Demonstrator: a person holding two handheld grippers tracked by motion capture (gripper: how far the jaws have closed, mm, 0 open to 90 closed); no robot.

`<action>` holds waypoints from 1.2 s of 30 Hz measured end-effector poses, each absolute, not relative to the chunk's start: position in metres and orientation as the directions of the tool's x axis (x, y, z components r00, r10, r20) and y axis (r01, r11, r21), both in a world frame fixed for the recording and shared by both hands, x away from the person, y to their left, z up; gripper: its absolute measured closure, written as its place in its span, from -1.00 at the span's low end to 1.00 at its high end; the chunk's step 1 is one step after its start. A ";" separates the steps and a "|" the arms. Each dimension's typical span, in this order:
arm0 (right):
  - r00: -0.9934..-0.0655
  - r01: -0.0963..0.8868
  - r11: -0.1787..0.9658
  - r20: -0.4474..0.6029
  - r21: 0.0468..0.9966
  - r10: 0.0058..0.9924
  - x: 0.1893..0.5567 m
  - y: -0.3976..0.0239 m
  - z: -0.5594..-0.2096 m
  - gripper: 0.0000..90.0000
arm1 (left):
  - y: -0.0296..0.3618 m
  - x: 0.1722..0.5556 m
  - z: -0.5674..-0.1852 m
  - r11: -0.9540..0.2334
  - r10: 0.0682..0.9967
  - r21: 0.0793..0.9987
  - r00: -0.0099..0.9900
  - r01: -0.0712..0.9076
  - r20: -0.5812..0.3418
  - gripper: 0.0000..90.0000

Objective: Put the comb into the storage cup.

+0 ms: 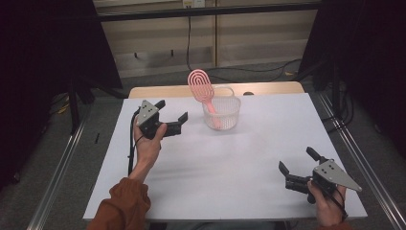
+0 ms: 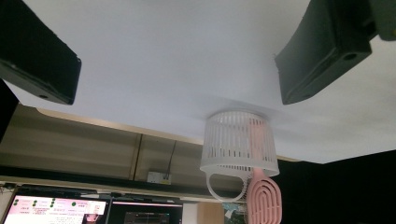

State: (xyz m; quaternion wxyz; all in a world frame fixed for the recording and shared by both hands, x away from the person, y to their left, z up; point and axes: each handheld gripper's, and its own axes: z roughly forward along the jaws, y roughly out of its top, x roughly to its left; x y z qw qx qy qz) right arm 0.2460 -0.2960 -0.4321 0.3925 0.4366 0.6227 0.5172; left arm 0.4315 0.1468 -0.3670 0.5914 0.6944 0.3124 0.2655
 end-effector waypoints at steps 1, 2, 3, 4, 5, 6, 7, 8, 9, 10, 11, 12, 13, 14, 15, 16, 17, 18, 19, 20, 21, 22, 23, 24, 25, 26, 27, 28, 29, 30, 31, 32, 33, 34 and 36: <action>-0.309 0.138 0.083 -0.037 0.987 0.950 0.246 -0.296 -0.432 -1.00 | 0.148 0.430 -0.366 -0.119 0.754 0.986 0.657 0.116 0.014 -0.94; -0.309 0.138 0.084 -0.038 0.987 0.950 0.246 -0.296 -0.432 -1.00 | 0.150 0.429 -0.366 -0.130 0.752 0.985 0.658 0.110 0.026 -0.94; -0.308 0.140 0.083 -0.037 0.987 0.951 0.246 -0.296 -0.432 -1.00 | 0.151 0.427 -0.365 -0.123 0.753 0.986 0.658 0.113 0.018 -0.94; -0.309 0.139 0.082 -0.035 0.987 0.951 0.246 -0.296 -0.432 -1.00 | 0.154 0.426 -0.364 -0.123 0.754 0.987 0.656 0.108 0.022 -0.94; -0.309 0.139 0.084 -0.037 0.987 0.950 0.246 -0.296 -0.432 -1.00 | 0.155 0.425 -0.364 -0.119 0.757 0.987 0.653 0.104 0.022 -0.94; -0.309 0.140 0.085 -0.038 0.987 0.950 0.246 -0.296 -0.432 -1.00 | 0.157 0.424 -0.363 -0.110 0.759 0.988 0.651 0.105 0.015 -0.94; -0.309 0.140 0.086 -0.039 0.986 0.950 0.246 -0.296 -0.432 -1.00 | 0.159 0.423 -0.363 -0.088 0.758 0.990 0.652 0.112 -0.006 -0.95; -0.309 0.139 0.087 -0.040 0.987 0.950 0.247 -0.296 -0.432 -1.00 | 0.160 0.423 -0.363 -0.073 0.757 0.990 0.653 0.118 -0.022 -0.95; -0.309 0.139 0.087 -0.040 0.986 0.950 0.247 -0.295 -0.432 -1.00 | 0.161 0.421 -0.363 -0.079 0.759 0.991 0.651 0.112 -0.013 -0.95; -0.310 0.139 0.087 -0.040 0.986 0.950 0.247 -0.295 -0.432 -1.00 | 0.162 0.420 -0.363 -0.079 0.762 0.991 0.647 0.104 -0.007 -0.95; -0.309 0.138 0.087 -0.041 0.986 0.950 0.247 -0.295 -0.432 -1.00 | 0.163 0.419 -0.364 -0.065 0.762 0.992 0.647 0.107 -0.020 -0.95; -0.308 0.138 0.086 -0.040 0.987 0.951 0.247 -0.296 -0.432 -1.00 | 0.165 0.418 -0.364 -0.060 0.760 0.992 0.650 0.111 -0.027 -0.95; -0.307 0.139 0.085 -0.039 0.987 0.951 0.247 -0.296 -0.432 -1.00 | 0.168 0.416 -0.365 -0.059 0.762 0.992 0.647 0.111 -0.027 -0.95; -0.308 0.138 0.085 -0.039 0.987 0.951 0.247 -0.296 -0.432 -1.00 | 0.170 0.415 -0.366 -0.050 0.765 0.991 0.642 0.124 -0.042 -0.95; -0.307 0.138 0.085 -0.039 0.987 0.951 0.246 -0.295 -0.432 -1.00 | 0.171 0.414 -0.366 -0.034 0.766 0.990 0.640 0.133 -0.060 -0.96; -0.310 0.138 0.087 -0.040 0.987 0.950 0.246 -0.295 -0.432 -1.00 | 0.173 0.413 -0.367 -0.017 0.766 0.991 0.639 0.131 -0.071 -0.96; -0.310 0.136 0.087 -0.040 0.987 0.950 0.246 -0.295 -0.432 -1.00 | 0.173 0.412 -0.368 -0.012 0.771 0.992 0.633 0.122 -0.069 -0.96; -0.309 0.137 0.085 -0.039 0.987 0.950 0.246 -0.296 -0.432 -1.00 | 0.173 0.410 -0.369 -0.028 0.776 0.993 0.629 0.111 -0.049 -0.96; -0.309 0.137 0.085 -0.039 0.987 0.950 0.246 -0.296 -0.432 -1.00 | 0.173 0.409 -0.369 -0.034 0.776 0.994 0.630 0.106 -0.041 -0.96; -0.311 0.136 0.085 -0.039 0.987 0.950 0.246 -0.296 -0.432 -1.00 | 0.174 0.408 -0.370 -0.051 0.774 0.993 0.633 0.103 -0.026 -0.96; -0.311 0.134 0.084 -0.039 0.987 0.950 0.246 -0.296 -0.432 -1.00 | 0.173 0.407 -0.370 -0.046 0.775 0.993 0.631 0.105 -0.031 -0.96; -0.312 0.136 0.084 -0.038 0.987 0.949 0.246 -0.296 -0.432 -1.00 | 0.174 0.405 -0.371 -0.049 0.775 0.993 0.632 0.107 -0.030 -0.96; -0.311 0.136 0.083 -0.037 0.987 0.950 0.246 -0.296 -0.432 -1.00 | 0.175 0.404 -0.371 -0.055 0.776 0.992 0.630 0.109 -0.026 -0.96; -0.310 0.135 0.084 -0.039 0.987 0.950 0.246 -0.296 -0.432 -1.00 | 0.175 0.403 -0.371 -0.063 0.779 0.993 0.627 0.103 -0.015 -0.96; -0.312 0.134 0.085 -0.039 0.987 0.949 0.246 -0.296 -0.432 -1.00 | 0.177 0.401 -0.372 -0.057 0.781 0.993 0.624 0.099 -0.017 -0.96; -0.313 0.136 0.083 -0.036 0.987 0.949 0.246 -0.296 -0.432 -1.00 | 0.178 0.399 -0.374 -0.034 0.782 0.993 0.622 0.114 -0.044 -0.96; -0.315 0.136 0.083 -0.036 0.987 0.948 0.246 -0.296 -0.432 -1.00 | 0.180 0.397 -0.376 -0.030 0.781 0.992 0.622 0.125 -0.055 -0.96; -0.316 0.134 0.082 -0.036 0.988 0.948 0.247 -0.296 -0.432 -1.00 | 0.183 0.395 -0.378 -0.043 0.787 0.992 0.616 0.121 -0.041 -0.96; -0.318 0.135 0.083 -0.036 0.987 0.947 0.247 -0.296 -0.432 -1.00 | 0.185 0.392 -0.380 -0.058 0.793 0.992 0.609 0.112 -0.022 -0.96; -0.318 0.135 0.087 -0.040 0.987 0.947 0.247 -0.296 -0.432 -1.00 | 0.188 0.389 -0.382 -0.054 0.794 0.992 0.607 0.116 -0.028 -0.96; -0.318 0.135 0.087 -0.040 0.987 0.947 0.248 -0.295 -0.432 -1.00 | 0.191 0.387 -0.384 -0.045 0.791 0.990 0.610 0.132 -0.045 -0.96; -0.318 0.135 0.086 -0.039 0.987 0.947 0.248 -0.295 -0.432 -1.00 | 0.194 0.386 -0.385 -0.039 0.791 0.990 0.610 0.136 -0.053 -0.96; -0.317 0.135 0.088 -0.041 0.987 0.947 0.248 -0.295 -0.432 -1.00 | 0.197 0.384 -0.387 -0.043 0.799 0.990 0.600 0.131 -0.044 -0.96; -0.317 0.137 0.088 -0.040 0.987 0.947 0.248 -0.295 -0.432 -1.00 | 0.199 0.383 -0.387 -0.056 0.807 0.991 0.590 0.120 -0.026 -0.96; -0.316 0.133 0.090 -0.044 0.987 0.948 0.248 -0.295 -0.432 -1.00 | 0.203 0.380 -0.389 -0.050 0.807 0.991 0.590 0.124 -0.033 -0.96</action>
